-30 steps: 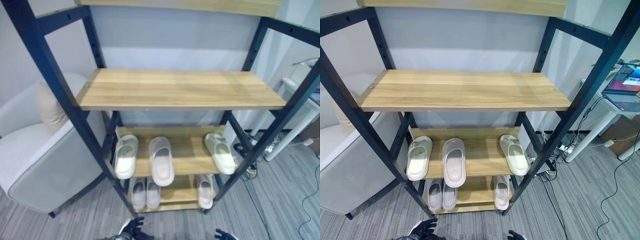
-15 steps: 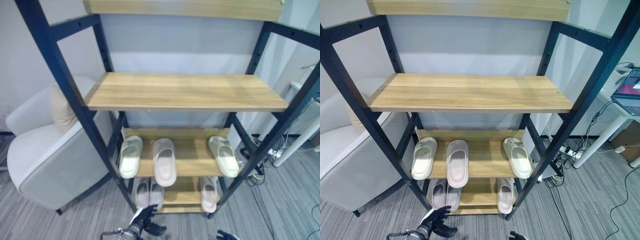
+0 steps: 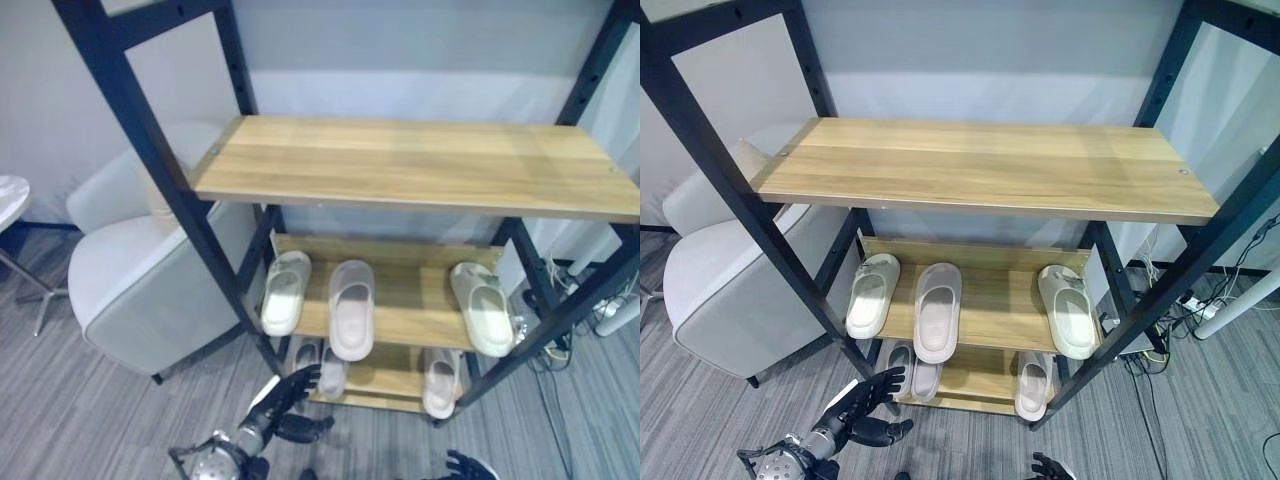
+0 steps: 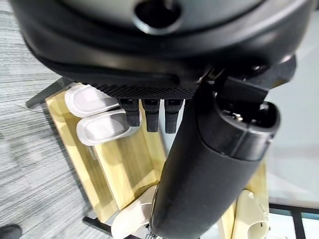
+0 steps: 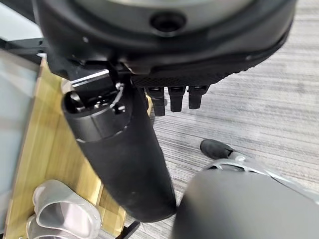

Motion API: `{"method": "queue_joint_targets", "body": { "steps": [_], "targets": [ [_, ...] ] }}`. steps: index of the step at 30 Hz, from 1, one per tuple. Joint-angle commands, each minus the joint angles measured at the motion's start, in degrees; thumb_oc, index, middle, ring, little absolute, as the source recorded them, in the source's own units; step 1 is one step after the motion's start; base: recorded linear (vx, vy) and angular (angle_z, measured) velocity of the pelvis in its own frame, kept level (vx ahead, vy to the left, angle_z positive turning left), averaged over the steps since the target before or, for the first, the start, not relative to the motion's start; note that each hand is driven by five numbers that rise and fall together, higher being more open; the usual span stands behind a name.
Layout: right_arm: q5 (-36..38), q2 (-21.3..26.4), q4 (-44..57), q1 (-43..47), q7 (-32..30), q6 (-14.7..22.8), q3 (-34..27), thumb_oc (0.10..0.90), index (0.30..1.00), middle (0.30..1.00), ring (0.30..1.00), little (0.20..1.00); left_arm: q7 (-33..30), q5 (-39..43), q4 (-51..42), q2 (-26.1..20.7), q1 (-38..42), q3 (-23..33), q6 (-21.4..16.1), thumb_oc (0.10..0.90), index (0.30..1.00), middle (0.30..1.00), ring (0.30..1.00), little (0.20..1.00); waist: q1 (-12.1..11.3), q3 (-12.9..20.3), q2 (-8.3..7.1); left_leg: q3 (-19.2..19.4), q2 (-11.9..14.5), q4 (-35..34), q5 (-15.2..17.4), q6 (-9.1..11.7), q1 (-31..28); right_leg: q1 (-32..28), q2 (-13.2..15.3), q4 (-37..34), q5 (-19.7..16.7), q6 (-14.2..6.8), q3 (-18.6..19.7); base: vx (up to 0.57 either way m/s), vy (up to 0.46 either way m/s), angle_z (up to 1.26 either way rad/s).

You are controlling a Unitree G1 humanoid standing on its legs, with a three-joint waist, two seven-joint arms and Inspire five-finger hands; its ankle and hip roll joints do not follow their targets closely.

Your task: Arrange the slippers neatly on the shoe rack.

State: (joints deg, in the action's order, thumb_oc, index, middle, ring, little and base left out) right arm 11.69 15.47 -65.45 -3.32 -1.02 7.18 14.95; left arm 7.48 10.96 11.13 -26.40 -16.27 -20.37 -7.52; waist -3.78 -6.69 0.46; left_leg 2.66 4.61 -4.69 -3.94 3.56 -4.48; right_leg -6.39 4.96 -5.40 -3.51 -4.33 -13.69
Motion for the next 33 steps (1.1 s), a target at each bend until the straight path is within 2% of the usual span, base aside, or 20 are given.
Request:
{"method": "queue_joint_targets", "body": {
  "steps": [1, 5, 19, 25, 30, 33],
  "targets": [
    [-0.4, 3.0, 0.0, 3.5, -0.2, 1.9, 0.2, 0.800, 0.900, 0.900, 0.900, 0.900, 1.2, 2.4, -7.7, -0.8, 6.0, 0.2, -5.8, 0.800, 0.900, 0.900, 0.900, 0.900, -0.6, 0.3, 0.97, 3.1, 3.9, 1.0, -1.8, 4.5, 2.0, -2.6, -0.3, 0.4, 6.8, -2.4, -5.5, 0.00, 0.000, 0.00],
    [-0.6, 3.2, 0.0, 3.4, -0.2, 1.8, 0.3, 0.800, 0.900, 0.900, 0.900, 0.900, 1.3, 4.0, -11.2, -1.0, 5.7, 1.4, -5.9, 0.800, 0.900, 0.900, 0.900, 0.900, -0.8, 0.4, 1.18, 2.9, 4.1, 1.0, -1.9, 4.7, 1.9, -3.1, -0.5, 0.4, 7.1, -2.3, -5.9, 0.00, -0.009, 0.04],
    [-0.2, 2.3, 0.9, 2.6, -0.1, 2.0, 0.4, 0.800, 0.900, 0.900, 0.900, 0.900, -2.3, 1.9, -21.9, -0.8, 7.6, 6.3, -8.3, 0.800, 0.900, 0.900, 0.900, 0.900, -0.4, 0.6, 1.69, 2.9, 4.0, 0.9, -1.7, 5.0, 1.3, -3.8, -0.4, 0.4, 7.5, -2.3, -6.1, 0.00, -0.004, 0.01],
    [-0.1, 1.6, 1.4, 1.7, -0.7, 2.6, 1.0, 0.800, 0.900, 0.900, 0.900, 0.900, -8.8, -7.4, -23.1, -1.0, 13.9, 5.7, -10.4, 0.800, 0.900, 0.900, 0.900, 0.900, 0.9, 1.0, 1.38, 3.5, 3.9, 0.5, -1.2, 5.0, 0.8, -3.7, -0.4, 0.4, 7.5, -2.5, -5.9, 0.01, -0.003, 0.00],
    [0.1, 1.4, 1.6, 1.2, -0.8, 2.7, 1.2, 0.800, 0.900, 0.900, 0.900, 0.900, -12.1, -12.4, -21.9, -0.7, 17.6, 5.0, -10.6, 0.800, 0.900, 0.900, 0.900, 0.900, 1.8, 1.2, 1.10, 4.1, 4.0, 0.2, -0.7, 4.8, 0.4, -3.5, -0.3, 0.4, 7.4, -2.7, -5.3, 0.01, 0.000, -0.01],
    [0.0, 1.3, 2.2, 0.3, -0.9, 2.8, 1.5, 0.800, 0.900, 0.900, 0.900, 0.900, -15.7, -19.3, -19.5, -1.2, 22.0, 4.2, -10.2, 0.800, 0.900, 0.900, 0.900, 0.900, 3.0, 1.5, 0.80, 4.9, 4.0, -0.1, -0.2, 4.7, 0.0, -3.2, -0.1, 0.4, 7.1, -3.1, -4.7, 0.04, 0.006, -0.07]
  ]
}}
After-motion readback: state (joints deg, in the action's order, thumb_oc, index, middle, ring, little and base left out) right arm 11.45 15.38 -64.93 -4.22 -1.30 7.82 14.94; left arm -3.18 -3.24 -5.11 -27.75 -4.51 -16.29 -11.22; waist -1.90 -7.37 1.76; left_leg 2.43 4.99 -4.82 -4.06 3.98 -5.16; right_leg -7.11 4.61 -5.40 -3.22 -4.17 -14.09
